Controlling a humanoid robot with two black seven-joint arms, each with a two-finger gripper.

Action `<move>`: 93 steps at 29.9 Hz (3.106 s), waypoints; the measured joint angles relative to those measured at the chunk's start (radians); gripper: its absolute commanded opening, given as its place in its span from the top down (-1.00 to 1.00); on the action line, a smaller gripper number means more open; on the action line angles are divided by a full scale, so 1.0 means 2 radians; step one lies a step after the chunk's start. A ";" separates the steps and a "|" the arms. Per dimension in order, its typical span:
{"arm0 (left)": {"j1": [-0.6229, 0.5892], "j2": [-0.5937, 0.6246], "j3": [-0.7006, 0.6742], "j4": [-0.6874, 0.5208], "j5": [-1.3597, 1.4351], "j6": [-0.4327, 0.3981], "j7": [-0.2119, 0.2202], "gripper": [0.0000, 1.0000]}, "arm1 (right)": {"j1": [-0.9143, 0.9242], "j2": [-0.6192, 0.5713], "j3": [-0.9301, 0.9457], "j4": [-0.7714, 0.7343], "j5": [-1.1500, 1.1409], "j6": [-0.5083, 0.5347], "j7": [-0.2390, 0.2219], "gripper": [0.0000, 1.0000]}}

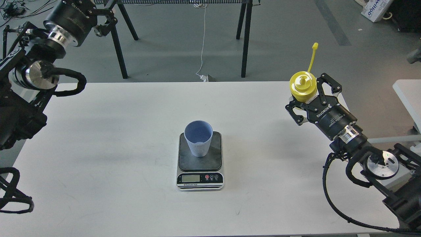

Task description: Pour seasoning into cup on scale with both arms

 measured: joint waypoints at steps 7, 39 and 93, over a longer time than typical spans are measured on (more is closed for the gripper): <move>0.004 0.010 0.000 -0.007 0.000 0.002 0.001 -1.00 | -0.067 0.011 -0.002 0.000 0.104 0.000 0.000 0.40; 0.008 0.012 -0.004 -0.020 0.000 0.001 -0.001 -1.00 | -0.132 0.068 0.000 0.005 0.115 0.000 0.003 -0.66; 0.057 0.003 -0.045 -0.011 -0.050 -0.004 0.000 -1.00 | 0.209 -0.003 0.058 -0.280 0.008 0.000 0.003 -0.98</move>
